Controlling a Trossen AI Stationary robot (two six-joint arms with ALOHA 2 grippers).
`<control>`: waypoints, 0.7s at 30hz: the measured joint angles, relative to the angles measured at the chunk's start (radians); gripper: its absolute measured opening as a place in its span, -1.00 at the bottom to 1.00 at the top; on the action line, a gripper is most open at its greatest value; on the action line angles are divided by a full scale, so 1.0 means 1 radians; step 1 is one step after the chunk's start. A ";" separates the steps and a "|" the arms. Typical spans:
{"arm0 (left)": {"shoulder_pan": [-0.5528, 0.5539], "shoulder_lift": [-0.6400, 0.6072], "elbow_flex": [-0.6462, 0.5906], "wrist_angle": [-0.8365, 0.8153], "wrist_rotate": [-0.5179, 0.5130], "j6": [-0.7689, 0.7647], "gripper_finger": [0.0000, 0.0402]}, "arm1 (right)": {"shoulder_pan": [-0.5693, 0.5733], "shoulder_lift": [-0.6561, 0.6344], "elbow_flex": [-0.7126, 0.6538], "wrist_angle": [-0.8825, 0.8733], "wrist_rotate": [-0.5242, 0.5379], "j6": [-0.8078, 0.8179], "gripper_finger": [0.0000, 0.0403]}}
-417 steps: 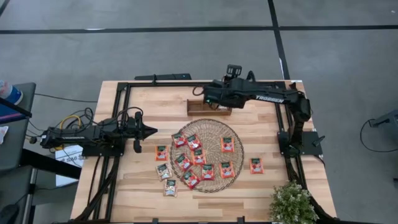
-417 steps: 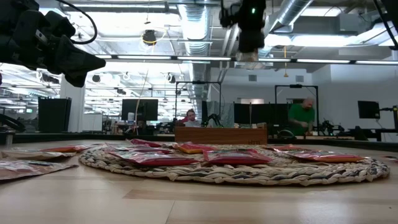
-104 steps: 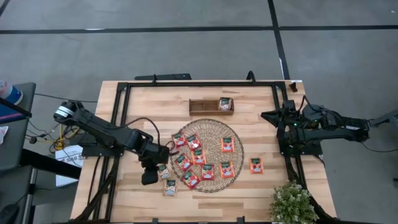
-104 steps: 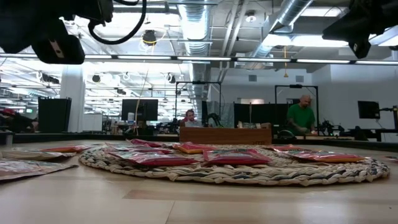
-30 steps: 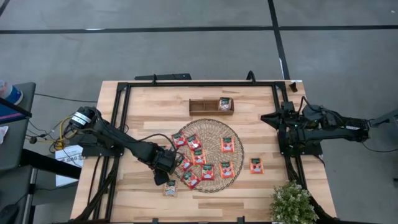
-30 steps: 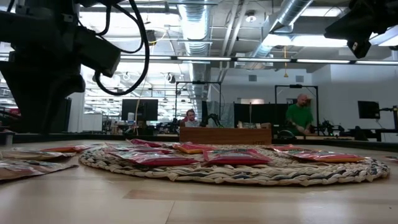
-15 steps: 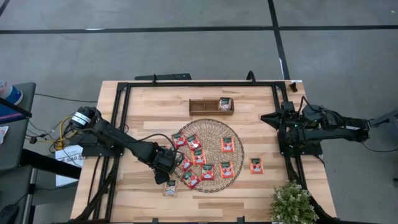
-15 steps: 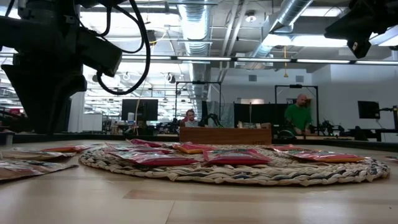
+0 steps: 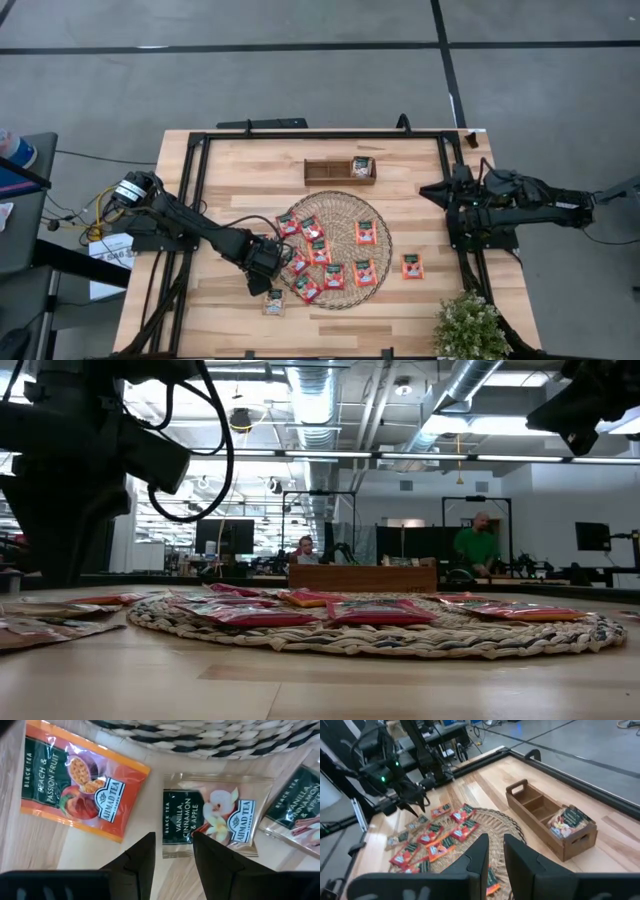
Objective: Pick & Place Tea
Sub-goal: Put the top brown tea bag into the right slot of the wooden organizer
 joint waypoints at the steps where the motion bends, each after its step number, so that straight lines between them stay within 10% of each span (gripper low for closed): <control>1: 0.000 0.000 0.000 0.006 0.001 0.000 -0.38 | 0.000 0.000 0.000 -0.002 0.000 -0.011 -0.74; 21: 0.000 0.000 0.000 0.039 0.043 -0.001 -0.38 | 0.000 -0.010 -0.068 0.231 -0.004 0.033 -0.74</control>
